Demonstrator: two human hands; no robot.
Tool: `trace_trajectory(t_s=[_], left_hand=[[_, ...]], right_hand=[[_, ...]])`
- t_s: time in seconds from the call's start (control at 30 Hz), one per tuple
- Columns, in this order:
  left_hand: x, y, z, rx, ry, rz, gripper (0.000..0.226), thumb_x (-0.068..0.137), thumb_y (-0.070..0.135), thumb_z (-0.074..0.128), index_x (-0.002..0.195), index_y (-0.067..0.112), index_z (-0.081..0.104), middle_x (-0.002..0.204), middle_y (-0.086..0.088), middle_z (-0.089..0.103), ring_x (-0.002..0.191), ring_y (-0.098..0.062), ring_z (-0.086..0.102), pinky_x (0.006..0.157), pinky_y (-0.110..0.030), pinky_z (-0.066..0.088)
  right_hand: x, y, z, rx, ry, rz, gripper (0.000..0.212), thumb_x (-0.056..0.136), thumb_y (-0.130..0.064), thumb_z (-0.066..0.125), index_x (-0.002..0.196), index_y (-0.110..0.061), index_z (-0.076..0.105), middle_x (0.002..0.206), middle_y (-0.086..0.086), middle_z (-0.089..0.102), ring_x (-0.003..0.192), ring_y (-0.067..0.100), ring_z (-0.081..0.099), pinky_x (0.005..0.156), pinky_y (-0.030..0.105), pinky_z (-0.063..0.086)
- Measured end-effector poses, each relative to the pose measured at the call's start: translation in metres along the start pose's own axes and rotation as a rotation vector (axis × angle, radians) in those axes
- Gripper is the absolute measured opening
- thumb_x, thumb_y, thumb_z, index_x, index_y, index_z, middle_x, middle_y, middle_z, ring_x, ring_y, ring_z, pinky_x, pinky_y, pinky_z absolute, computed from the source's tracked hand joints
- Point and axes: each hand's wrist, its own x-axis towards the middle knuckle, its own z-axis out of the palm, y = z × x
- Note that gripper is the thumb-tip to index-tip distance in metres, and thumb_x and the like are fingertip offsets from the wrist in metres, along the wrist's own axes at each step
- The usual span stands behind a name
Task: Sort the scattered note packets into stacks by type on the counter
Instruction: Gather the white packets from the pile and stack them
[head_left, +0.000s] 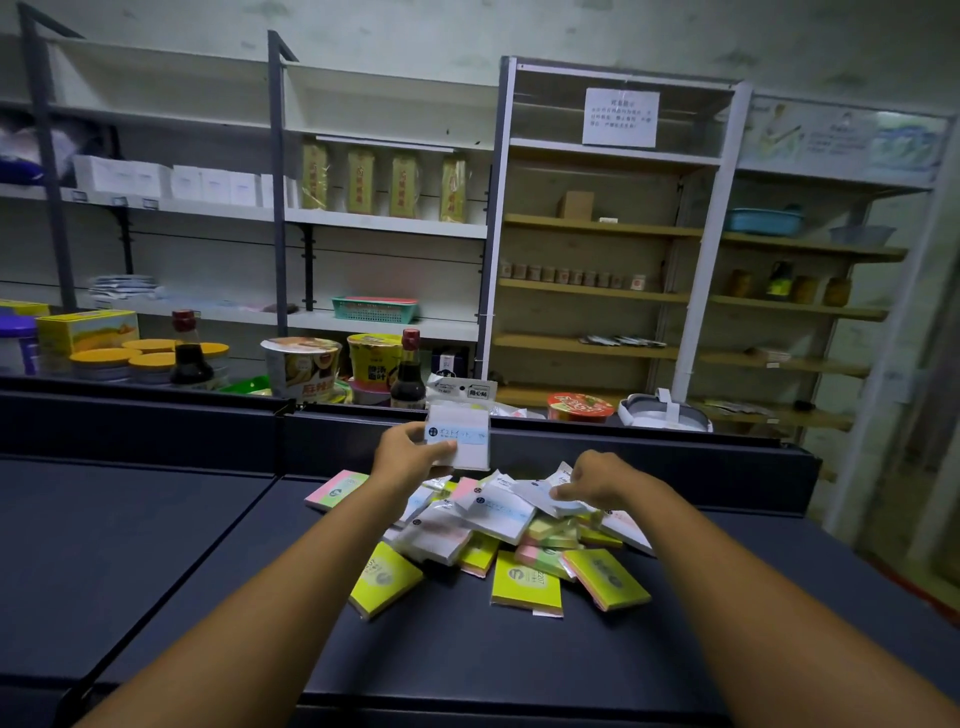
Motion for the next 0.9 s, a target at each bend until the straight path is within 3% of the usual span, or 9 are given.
trace_trajectory(t_s=[0.1, 0.17, 0.23, 0.33, 0.47, 0.63, 0.77, 0.83, 0.9], left_hand=[[-0.004, -0.002, 0.009, -0.049, -0.040, 0.001, 0.034, 0.086, -0.005, 0.066, 0.120, -0.005, 0.060, 0.114, -0.019, 0.068, 0.089, -0.028, 0.069, 0.067, -0.026, 0.058], [-0.005, -0.003, 0.013, -0.067, -0.054, -0.002, 0.034, 0.087, -0.006, 0.065, 0.120, -0.006, 0.060, 0.114, -0.021, 0.068, 0.094, -0.033, 0.069, 0.073, -0.030, 0.058], [-0.005, -0.004, 0.016, -0.094, -0.070, -0.007, 0.032, 0.087, -0.007, 0.064, 0.118, -0.006, 0.060, 0.114, -0.021, 0.068, 0.097, -0.035, 0.068, 0.075, -0.032, 0.057], [-0.005, -0.006, 0.019, -0.104, -0.096, -0.012, 0.034, 0.087, -0.006, 0.064, 0.121, -0.005, 0.060, 0.115, -0.020, 0.068, 0.098, -0.033, 0.069, 0.072, -0.028, 0.057], [-0.005, -0.009, 0.020, -0.124, -0.116, -0.014, 0.037, 0.087, -0.004, 0.065, 0.124, -0.003, 0.059, 0.115, -0.020, 0.068, 0.100, -0.033, 0.069, 0.075, -0.030, 0.059], [-0.007, -0.019, 0.019, -0.163, -0.112, -0.014, 0.035, 0.087, -0.005, 0.065, 0.121, -0.002, 0.060, 0.111, -0.019, 0.070, 0.098, -0.033, 0.070, 0.077, -0.032, 0.059], [-0.013, -0.026, 0.018, -0.181, -0.089, -0.023, 0.031, 0.087, -0.010, 0.060, 0.117, 0.000, 0.060, 0.110, -0.019, 0.069, 0.098, -0.031, 0.069, 0.077, -0.031, 0.057], [-0.017, -0.028, 0.016, -0.198, -0.067, -0.028, 0.032, 0.087, -0.012, 0.059, 0.116, 0.000, 0.058, 0.111, -0.021, 0.068, 0.099, -0.033, 0.068, 0.078, -0.032, 0.056], [-0.022, -0.030, 0.014, -0.219, -0.047, -0.025, 0.036, 0.086, -0.013, 0.059, 0.120, -0.003, 0.056, 0.112, -0.023, 0.068, 0.101, -0.036, 0.067, 0.082, -0.036, 0.056]], right_hand=[[-0.001, 0.006, 0.005, 0.006, -0.029, 0.047, 0.044, 0.083, -0.053, 0.071, 0.087, -0.016, 0.048, 0.081, -0.001, 0.051, 0.066, 0.011, 0.049, 0.053, 0.025, 0.034], [-0.001, 0.009, 0.010, 0.004, -0.054, 0.056, 0.060, 0.079, -0.057, 0.073, 0.112, -0.013, 0.051, 0.102, 0.003, 0.059, 0.079, 0.014, 0.056, 0.057, 0.026, 0.040], [0.000, 0.012, 0.016, 0.001, -0.054, 0.072, 0.073, 0.078, -0.060, 0.073, 0.125, -0.010, 0.051, 0.117, 0.007, 0.061, 0.090, 0.018, 0.057, 0.067, 0.027, 0.044], [0.003, 0.016, 0.023, 0.055, -0.068, 0.091, 0.073, 0.076, -0.061, 0.074, 0.124, -0.009, 0.054, 0.120, 0.008, 0.063, 0.099, 0.022, 0.059, 0.075, 0.029, 0.047], [0.002, 0.019, 0.027, 0.154, -0.065, 0.117, 0.065, 0.071, -0.062, 0.078, 0.108, -0.014, 0.054, 0.104, 0.002, 0.059, 0.086, 0.016, 0.055, 0.061, 0.026, 0.040], [-0.004, 0.024, 0.031, 0.293, 0.003, 0.114, 0.071, 0.066, -0.054, 0.085, 0.115, -0.019, 0.048, 0.108, -0.002, 0.051, 0.096, 0.015, 0.053, 0.062, 0.027, 0.040], [-0.009, 0.024, 0.042, 0.419, 0.081, 0.067, 0.066, 0.070, -0.041, 0.088, 0.114, -0.022, 0.043, 0.107, 0.001, 0.054, 0.081, 0.010, 0.057, 0.053, 0.025, 0.046], [-0.011, 0.022, 0.047, 0.487, 0.132, 0.047, 0.065, 0.072, -0.029, 0.088, 0.116, -0.023, 0.041, 0.105, 0.003, 0.057, 0.084, 0.019, 0.065, 0.059, 0.032, 0.057], [-0.014, 0.020, 0.051, 0.524, 0.183, 0.018, 0.065, 0.074, -0.019, 0.087, 0.116, -0.024, 0.038, 0.100, 0.005, 0.062, 0.079, 0.020, 0.067, 0.059, 0.032, 0.057]])
